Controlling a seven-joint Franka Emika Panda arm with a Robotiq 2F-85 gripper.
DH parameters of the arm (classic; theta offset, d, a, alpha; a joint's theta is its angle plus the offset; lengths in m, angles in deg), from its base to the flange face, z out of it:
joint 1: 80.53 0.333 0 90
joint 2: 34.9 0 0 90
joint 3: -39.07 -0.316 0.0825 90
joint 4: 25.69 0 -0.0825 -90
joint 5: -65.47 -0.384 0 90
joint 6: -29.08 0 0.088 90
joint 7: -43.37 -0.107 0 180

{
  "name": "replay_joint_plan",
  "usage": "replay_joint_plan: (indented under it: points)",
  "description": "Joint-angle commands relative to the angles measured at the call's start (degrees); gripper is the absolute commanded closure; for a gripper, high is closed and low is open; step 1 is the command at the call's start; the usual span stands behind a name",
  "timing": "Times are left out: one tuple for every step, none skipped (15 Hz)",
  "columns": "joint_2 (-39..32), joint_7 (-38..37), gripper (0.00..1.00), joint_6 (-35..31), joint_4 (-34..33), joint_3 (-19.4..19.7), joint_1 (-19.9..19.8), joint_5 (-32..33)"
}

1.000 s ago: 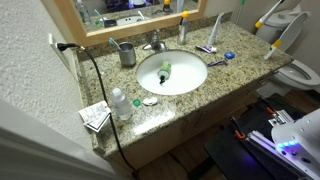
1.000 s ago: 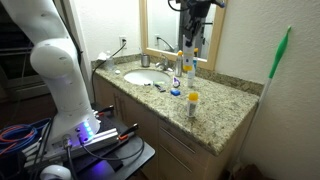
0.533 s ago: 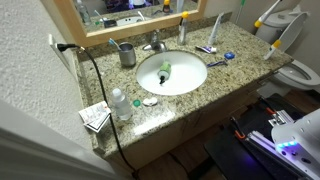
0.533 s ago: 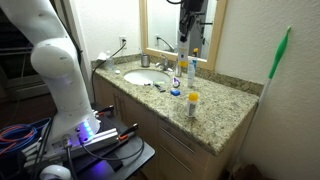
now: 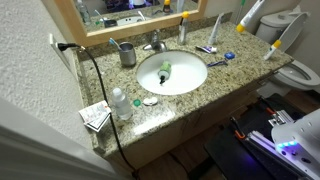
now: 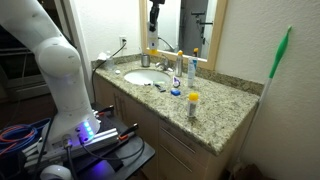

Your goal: Move the tube across the sink

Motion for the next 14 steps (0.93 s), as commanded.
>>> replay_joint_plan:
  points:
    - [0.27, 0.28, 0.96, 0.22, 0.12, -0.36, -0.75, -0.21]
    - [-0.62, 0.67, 0.99, 0.52, -0.13, -0.80, -0.34, 0.37]
    - [-1.52, 1.71, 0.99, 2.00, -0.40, -1.94, 1.14, 0.04]
    - [-1.82, 1.82, 0.99, 2.60, -0.25, -4.09, 3.12, -1.16]
    - [-1.90, 1.15, 0.99, 2.64, -0.15, -6.19, 4.55, -1.88]
    - [-2.14, 1.02, 0.99, 2.90, -0.64, -8.08, 6.03, -1.93]
    - [-2.98, 0.75, 0.99, 3.12, -1.55, -10.23, 7.84, -2.15]
    - [-4.14, 0.48, 0.99, 3.30, -2.59, -12.41, 9.78, -2.71]
    - [-5.43, 0.10, 0.99, 3.28, -4.02, -14.68, 11.67, -2.79]
    - [-2.64, 0.12, 0.99, 1.29, -0.64, -12.29, 9.59, -2.15]
    - [-2.95, -1.27, 0.96, 1.13, -0.96, -13.65, 10.91, -2.07]
    - [-2.93, -1.87, 0.96, 1.11, -0.95, -14.04, 11.15, -2.00]
    - [-2.92, -1.84, 0.96, 1.12, -0.94, -13.80, 10.95, -1.99]
    - [-2.91, -1.50, 0.99, 1.13, -0.94, -13.02, 10.57, -2.01]
